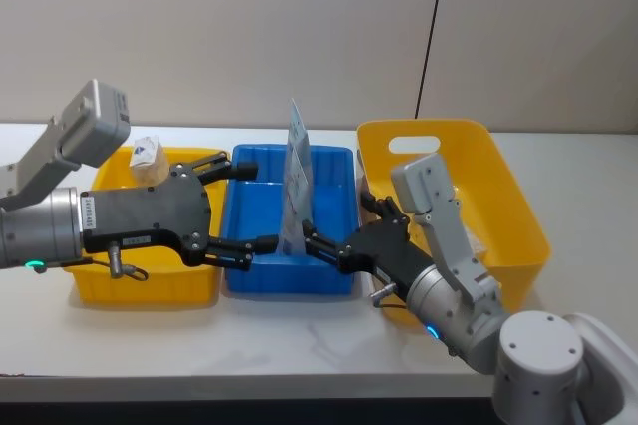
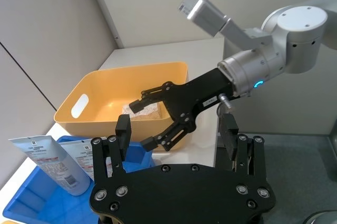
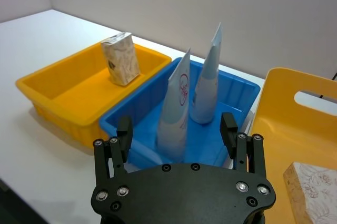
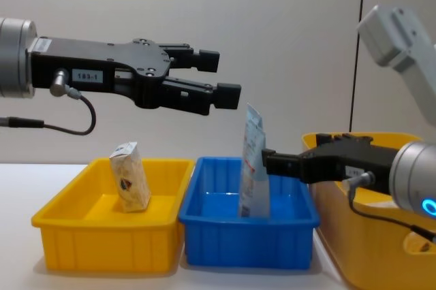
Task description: Bimanual collaborative sorting of washing and personal care products
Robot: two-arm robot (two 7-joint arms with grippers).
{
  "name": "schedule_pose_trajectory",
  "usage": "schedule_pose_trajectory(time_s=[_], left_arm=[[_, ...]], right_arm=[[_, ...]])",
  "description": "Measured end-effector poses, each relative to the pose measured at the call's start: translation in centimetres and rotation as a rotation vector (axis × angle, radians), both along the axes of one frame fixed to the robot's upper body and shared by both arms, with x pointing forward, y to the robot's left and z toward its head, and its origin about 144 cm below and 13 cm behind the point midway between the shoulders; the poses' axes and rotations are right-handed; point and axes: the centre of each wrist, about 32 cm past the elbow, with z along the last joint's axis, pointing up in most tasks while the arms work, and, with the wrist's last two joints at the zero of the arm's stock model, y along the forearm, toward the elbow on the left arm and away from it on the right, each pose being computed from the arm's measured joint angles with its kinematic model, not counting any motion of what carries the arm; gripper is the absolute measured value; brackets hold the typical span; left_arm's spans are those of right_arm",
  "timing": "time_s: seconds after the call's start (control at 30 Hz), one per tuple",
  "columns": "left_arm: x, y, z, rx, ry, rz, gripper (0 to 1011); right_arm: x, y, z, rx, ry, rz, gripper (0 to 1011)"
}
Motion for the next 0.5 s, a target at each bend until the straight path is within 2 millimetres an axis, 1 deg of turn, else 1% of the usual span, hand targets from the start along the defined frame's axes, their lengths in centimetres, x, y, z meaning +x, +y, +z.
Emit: schedule_pose_trajectory(time_s=[0.5], left_arm=[[0.0,0.0,0.0,0.000,0.000,0.000,1001]], right_arm=[[3.2,1.0,-1.0,-0.028,-0.015,-0.023,1002]])
